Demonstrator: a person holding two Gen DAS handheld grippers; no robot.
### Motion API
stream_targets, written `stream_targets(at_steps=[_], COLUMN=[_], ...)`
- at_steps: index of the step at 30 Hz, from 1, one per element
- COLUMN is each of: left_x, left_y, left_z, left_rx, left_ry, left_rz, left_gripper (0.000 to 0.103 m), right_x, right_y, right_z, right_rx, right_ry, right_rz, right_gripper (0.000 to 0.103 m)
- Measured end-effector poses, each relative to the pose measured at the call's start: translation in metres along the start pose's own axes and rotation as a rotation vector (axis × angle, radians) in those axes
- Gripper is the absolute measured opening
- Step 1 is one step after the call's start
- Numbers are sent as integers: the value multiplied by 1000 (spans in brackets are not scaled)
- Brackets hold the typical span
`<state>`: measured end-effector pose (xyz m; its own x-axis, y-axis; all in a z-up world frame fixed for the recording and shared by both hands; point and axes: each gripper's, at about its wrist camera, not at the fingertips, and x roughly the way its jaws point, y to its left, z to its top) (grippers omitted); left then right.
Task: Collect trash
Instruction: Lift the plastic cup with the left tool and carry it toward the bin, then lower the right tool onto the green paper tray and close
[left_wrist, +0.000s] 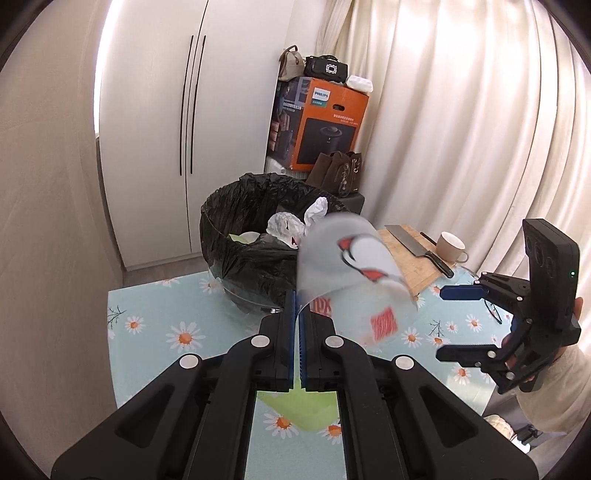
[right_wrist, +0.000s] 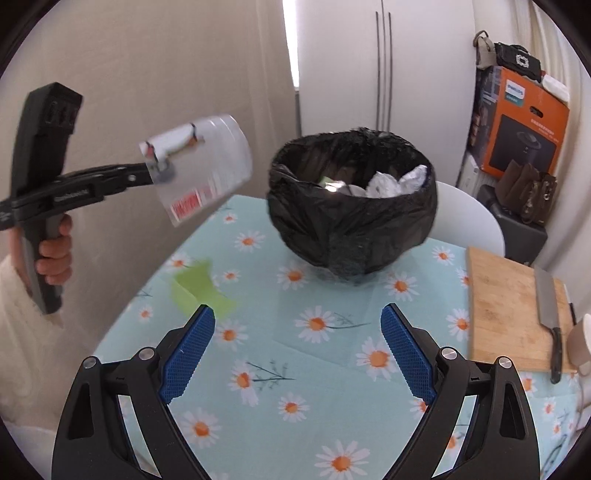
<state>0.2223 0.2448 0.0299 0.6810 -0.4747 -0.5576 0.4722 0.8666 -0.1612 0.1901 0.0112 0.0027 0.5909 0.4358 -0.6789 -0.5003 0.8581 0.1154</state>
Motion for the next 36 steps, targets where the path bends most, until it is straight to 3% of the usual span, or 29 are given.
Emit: stream_targets(at_steps=[3, 8, 15, 24, 30, 36], left_x=[-2, -5, -14, -32, -38, -35], left_y=[5, 14, 34, 71, 97, 109], left_z=[4, 4, -10, -34, -52, -64], left_rx=[27, 64, 80, 57, 14, -16], left_ry=[-4, 4, 28, 74, 96, 112], left_rz=[-19, -58, -55, 21, 38, 34], left_gripper=[2, 2, 2, 2, 2, 2], right_x=[2, 21, 57, 121, 160, 180], right_y=[20, 46, 80, 109, 108, 107], right_z=[-1, -8, -20, -27, -40, -43], right_rx=[-10, -6, -22, -30, 90, 210], right_ry=[-16, 31, 108, 240, 353, 410], right_rz=[35, 14, 37, 76, 23, 70], right_gripper=[87, 87, 87, 87, 87, 87])
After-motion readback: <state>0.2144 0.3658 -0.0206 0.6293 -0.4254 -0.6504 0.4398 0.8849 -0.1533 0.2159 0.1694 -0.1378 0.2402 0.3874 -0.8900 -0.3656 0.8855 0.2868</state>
